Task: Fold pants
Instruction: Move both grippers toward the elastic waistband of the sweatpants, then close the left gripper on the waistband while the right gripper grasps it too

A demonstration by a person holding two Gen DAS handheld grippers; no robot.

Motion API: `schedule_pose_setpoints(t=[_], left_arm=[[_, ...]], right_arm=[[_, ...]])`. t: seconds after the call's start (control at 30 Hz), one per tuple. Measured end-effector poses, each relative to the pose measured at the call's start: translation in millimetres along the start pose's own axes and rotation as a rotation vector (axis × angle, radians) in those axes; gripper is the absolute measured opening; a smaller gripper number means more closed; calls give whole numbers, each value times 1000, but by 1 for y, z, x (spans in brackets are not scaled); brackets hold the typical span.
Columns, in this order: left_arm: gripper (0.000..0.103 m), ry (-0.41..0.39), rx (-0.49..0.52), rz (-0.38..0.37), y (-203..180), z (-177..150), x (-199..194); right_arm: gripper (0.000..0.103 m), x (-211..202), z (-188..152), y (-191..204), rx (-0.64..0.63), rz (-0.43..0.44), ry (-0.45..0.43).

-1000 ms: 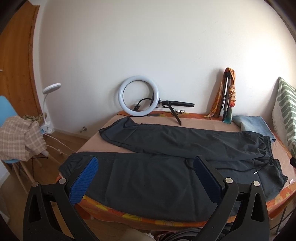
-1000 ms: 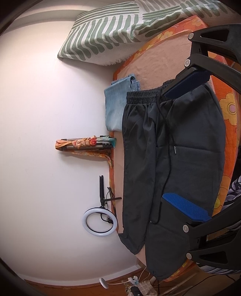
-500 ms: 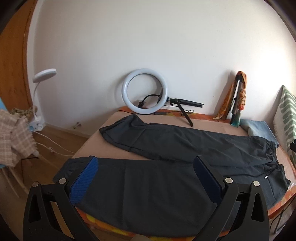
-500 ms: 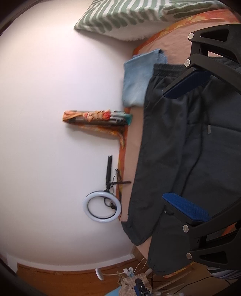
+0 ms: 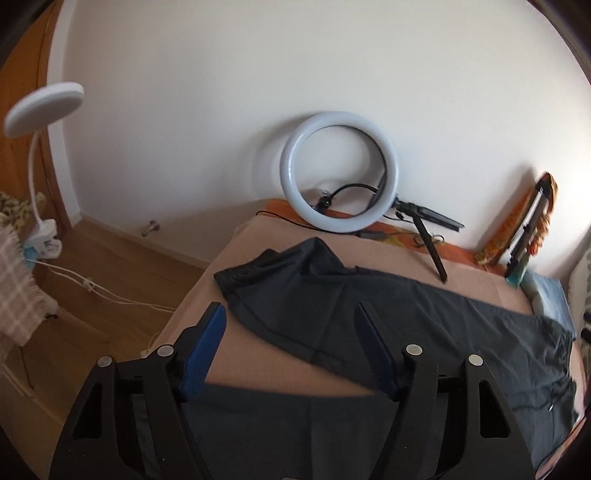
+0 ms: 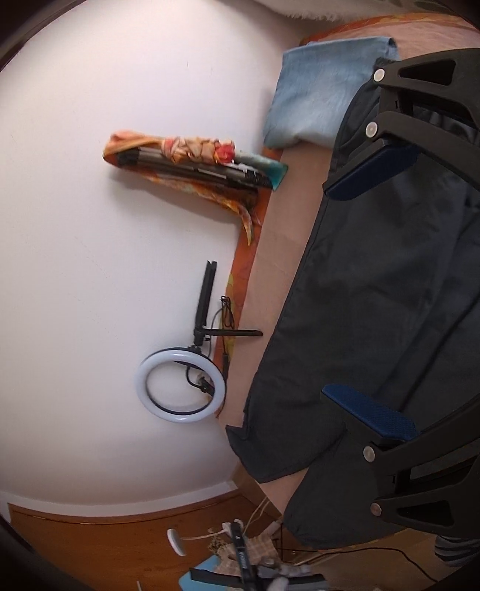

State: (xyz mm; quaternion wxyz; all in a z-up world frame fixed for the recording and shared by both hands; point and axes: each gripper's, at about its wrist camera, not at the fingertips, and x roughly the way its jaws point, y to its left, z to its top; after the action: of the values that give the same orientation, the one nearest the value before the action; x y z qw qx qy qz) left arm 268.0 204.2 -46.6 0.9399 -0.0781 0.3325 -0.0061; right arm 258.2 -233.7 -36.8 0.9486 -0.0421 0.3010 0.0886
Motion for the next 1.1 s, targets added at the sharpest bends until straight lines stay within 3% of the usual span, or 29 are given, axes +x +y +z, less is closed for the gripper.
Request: schedule_pose_setpoints(t=[0.3,0.5,0.8,1.1], left_arm=[[63,90,-94,8,40,44,82],[63,168,-127,-9,45,56,136],[62,259,-95,47,47,63,209],[62,310,-32,45,39,51,237]], right_arm=[[85,83,23,-12,44,94,118],[85,135,31,-14,14,112,191],[85,195,40,-10,-78,108,258],[93,248,42,-7,-88,150,301]])
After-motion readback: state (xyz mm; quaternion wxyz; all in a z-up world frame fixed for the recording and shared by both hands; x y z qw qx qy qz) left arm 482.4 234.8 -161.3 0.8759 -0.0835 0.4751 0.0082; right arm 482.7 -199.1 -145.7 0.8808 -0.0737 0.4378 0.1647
